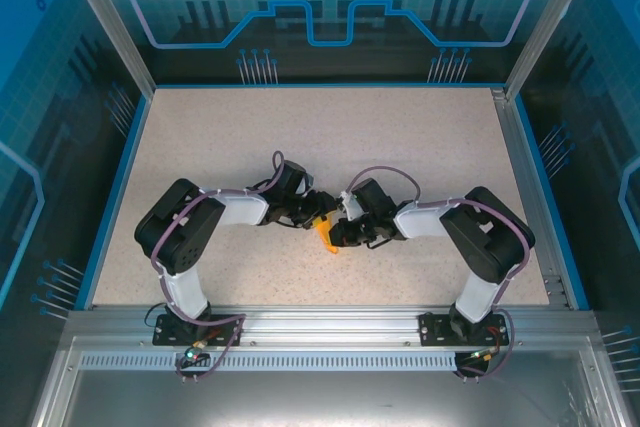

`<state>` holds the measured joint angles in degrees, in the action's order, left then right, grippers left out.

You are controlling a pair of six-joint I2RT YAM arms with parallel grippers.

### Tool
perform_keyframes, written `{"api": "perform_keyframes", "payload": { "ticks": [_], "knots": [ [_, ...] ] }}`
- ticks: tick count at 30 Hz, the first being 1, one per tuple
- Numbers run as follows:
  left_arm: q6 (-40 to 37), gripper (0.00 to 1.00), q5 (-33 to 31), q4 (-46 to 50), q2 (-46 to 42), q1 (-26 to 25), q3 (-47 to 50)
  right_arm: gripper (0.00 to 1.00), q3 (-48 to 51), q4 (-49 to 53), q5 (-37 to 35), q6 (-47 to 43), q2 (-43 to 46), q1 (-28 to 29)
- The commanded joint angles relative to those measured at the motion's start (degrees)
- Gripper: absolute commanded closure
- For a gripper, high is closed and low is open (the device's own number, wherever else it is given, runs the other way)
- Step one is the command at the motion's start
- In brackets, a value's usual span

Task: Fold a paper plane with a square sheet of paper (pick it up from the middle)
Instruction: Fold the wing for the fifth time at the center of the table.

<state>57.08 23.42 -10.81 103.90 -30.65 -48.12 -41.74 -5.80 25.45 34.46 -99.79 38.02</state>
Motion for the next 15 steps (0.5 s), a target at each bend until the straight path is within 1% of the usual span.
{"api": "perform_keyframes", "payload": {
  "ticks": [1, 2, 5, 6, 10, 12, 15],
  "knots": [
    [0.89, 0.51, -2.18, 5.01, 1.13, -0.1, 1.73, 0.88, 1.59, 8.37, -1.46, 0.37, 1.3, 1.69],
    [0.85, 0.51, -2.06, 5.14, 1.08, -0.06, 1.78, 0.86, 1.46, 9.1, -2.4, 0.67, 2.96, 1.61],
    [0.78, 0.51, -1.98, 5.18, 0.98, -0.11, 1.72, 0.71, 0.5, 12.31, -6.51, 0.42, 6.8, 2.24],
    [0.69, 0.51, -1.84, 5.26, 0.95, -0.08, 1.62, 0.68, 0.03, 13.72, -7.96, -0.17, 7.87, 2.74],
    [0.77, 0.51, -1.7, 5.51, 0.91, -0.03, 1.09, 0.63, -1.53, 16.99, -12.32, -1.76, 9.69, 5.47],
    [0.86, 0.51, -1.62, 5.62, 0.92, -0.06, 0.92, 0.63, -1.97, 17.54, -14.21, -1.69, 9.63, 7.05],
    [0.84, 0.51, -1.62, 5.85, 0.8, -0.06, 0.74, 0.65, -2.43, 17.58, -14.59, -0.44, 9.17, 7.9]
  ]
}}
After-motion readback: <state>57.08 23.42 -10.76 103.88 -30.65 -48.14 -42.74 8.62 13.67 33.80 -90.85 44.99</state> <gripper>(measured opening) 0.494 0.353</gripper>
